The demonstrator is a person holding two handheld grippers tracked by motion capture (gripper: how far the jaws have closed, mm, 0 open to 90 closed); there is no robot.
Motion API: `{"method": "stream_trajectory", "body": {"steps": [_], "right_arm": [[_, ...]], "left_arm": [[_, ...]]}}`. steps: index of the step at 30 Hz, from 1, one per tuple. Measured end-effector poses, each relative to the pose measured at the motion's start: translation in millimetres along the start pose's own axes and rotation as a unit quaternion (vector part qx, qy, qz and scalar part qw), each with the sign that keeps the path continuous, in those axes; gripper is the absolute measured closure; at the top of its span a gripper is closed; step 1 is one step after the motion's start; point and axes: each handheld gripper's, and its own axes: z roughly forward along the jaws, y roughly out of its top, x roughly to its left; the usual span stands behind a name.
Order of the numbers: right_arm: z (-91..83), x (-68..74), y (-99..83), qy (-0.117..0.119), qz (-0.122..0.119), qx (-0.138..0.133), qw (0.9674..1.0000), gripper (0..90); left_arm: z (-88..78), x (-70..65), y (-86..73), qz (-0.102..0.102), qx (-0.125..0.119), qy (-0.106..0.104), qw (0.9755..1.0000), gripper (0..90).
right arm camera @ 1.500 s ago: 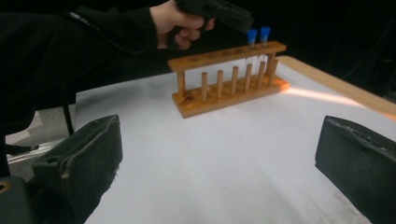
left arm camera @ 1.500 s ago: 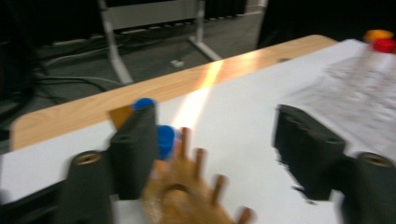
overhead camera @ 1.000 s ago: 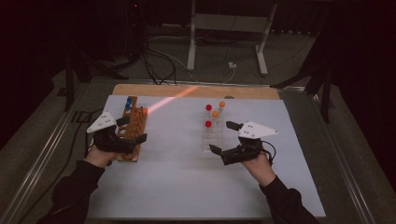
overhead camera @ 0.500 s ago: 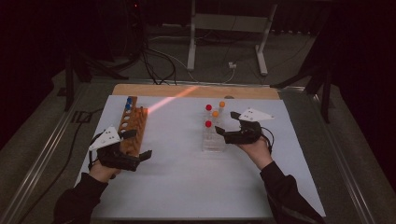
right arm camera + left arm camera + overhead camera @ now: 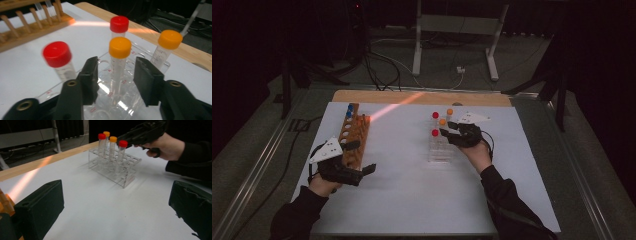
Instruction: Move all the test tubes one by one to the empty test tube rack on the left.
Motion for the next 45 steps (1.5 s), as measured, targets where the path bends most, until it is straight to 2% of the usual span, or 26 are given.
{"method": "stream_trajectory", "body": {"steps": [6, 10, 19, 28, 38, 45], "right_arm": [[12.2, -1.3, -2.7, -0.006, 0.0, 0.019, 0.9998, 65.0], [14.1, -1.6, -3.4, -0.009, 0.0, 0.019, 0.9998, 73.5], [9.9, 0.5, 2.7, -0.012, -0.014, 0.016, 0.9997, 74.7], [2.1, -0.1, 9.2, -0.012, -0.018, 0.013, 0.9997, 74.8], [-11.6, 0.5, 25.9, -0.012, -0.024, -0.014, 0.9995, 74.9], [-29.9, 4.2, 42.6, -0.012, -0.034, -0.035, 0.9987, 75.0]], "left_arm": [[0.7, -0.2, -0.4, 0.001, 0.001, -0.001, 1.0, 0.9], [0.8, -0.4, -0.3, 0.002, 0.001, -0.001, 1.0, 0.9], [0.8, -0.1, -0.4, 0.001, 0.001, -0.004, 1.0, 0.9], [1.3, 0.0, -1.0, -0.001, 0.003, -0.007, 1.0, 0.9], [1.7, 0.0, -0.7, 0.0, 0.004, -0.009, 0.9999, 0.9], [1.6, -0.6, 0.3, 0.001, 0.004, -0.01, 0.9999, 0.9]]}}
